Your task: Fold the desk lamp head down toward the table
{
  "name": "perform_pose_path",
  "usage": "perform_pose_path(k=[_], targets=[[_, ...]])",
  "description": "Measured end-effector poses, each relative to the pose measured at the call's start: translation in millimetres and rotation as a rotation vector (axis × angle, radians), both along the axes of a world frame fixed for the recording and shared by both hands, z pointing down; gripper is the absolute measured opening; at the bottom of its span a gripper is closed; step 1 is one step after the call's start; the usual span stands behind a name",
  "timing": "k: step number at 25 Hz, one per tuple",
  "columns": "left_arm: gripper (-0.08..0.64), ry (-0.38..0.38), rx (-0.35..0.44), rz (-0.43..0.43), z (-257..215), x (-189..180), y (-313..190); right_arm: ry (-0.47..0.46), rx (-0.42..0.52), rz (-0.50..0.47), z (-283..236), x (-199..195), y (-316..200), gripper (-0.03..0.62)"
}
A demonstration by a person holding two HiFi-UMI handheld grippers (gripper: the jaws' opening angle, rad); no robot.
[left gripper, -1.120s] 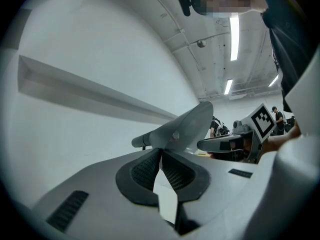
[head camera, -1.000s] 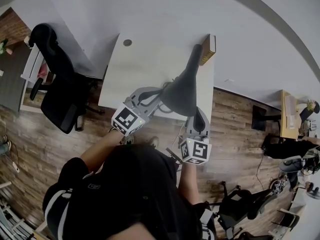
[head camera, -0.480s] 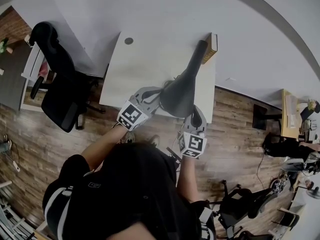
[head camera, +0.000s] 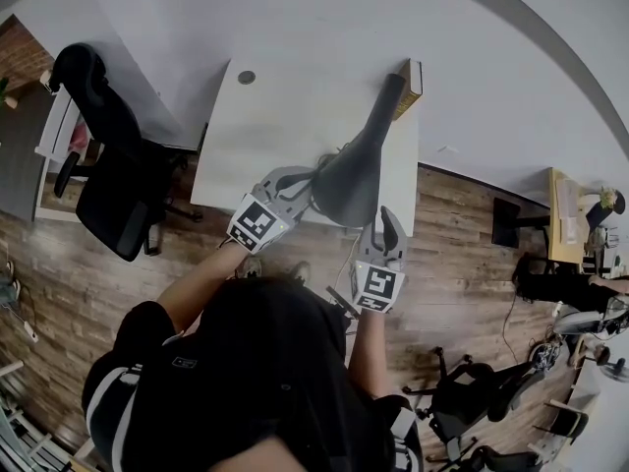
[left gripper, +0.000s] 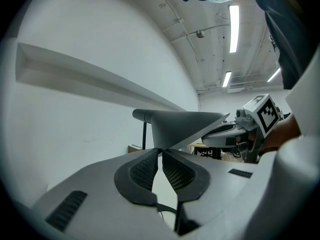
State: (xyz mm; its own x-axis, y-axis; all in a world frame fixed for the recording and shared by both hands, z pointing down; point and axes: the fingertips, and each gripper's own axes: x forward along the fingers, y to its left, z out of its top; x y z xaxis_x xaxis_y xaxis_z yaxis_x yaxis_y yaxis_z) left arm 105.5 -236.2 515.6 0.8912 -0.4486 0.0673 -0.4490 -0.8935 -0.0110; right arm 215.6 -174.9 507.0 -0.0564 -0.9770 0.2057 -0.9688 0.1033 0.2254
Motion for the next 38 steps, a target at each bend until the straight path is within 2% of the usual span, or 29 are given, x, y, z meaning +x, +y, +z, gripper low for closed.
perform_pose_path(k=[8, 16, 19, 24, 26, 28, 29, 31, 35, 38], targets=[[0.038, -0.006, 0.002, 0.008, -1, 0, 1, 0.293, 0.046, -0.087, -26, -19, 24, 0.103], [0.038, -0.012, 0.0, 0.007, 0, 1, 0, 0.588, 0.039, -0.175, -36, -43, 28, 0.097], [0.038, -0.012, 0.0, 0.008, 0, 2, 0, 0.61, 0.04, -0.183, -34, -45, 27, 0.074], [0.038, -0.035, 0.001, 0.011, 5, 0, -2, 0.608, 0.024, -0.197, -30, -46, 26, 0.072], [0.098, -0.065, 0.023, 0.014, 11, -6, -1, 0.614, 0.018, -0.199, -29, -47, 25, 0.072], [0.167, -0.124, 0.087, 0.016, 18, -18, 7, 0.611, 0.017, -0.201, -29, -48, 25, 0.072], [0.178, -0.174, 0.145, 0.016, 19, -26, 13, 0.608, 0.017, -0.202, -28, -48, 26, 0.072], [0.183, -0.284, 0.284, 0.033, 13, -38, 29, 0.605, 0.017, -0.203, -29, -47, 26, 0.072], [0.189, -0.493, 0.601, 0.135, -16, -43, 54, 0.598, 0.016, -0.202, -29, -43, 25, 0.072], [0.195, -0.593, 0.802, 0.197, -34, -30, 65, 0.599, 0.016, -0.204, -28, -43, 25, 0.072]])
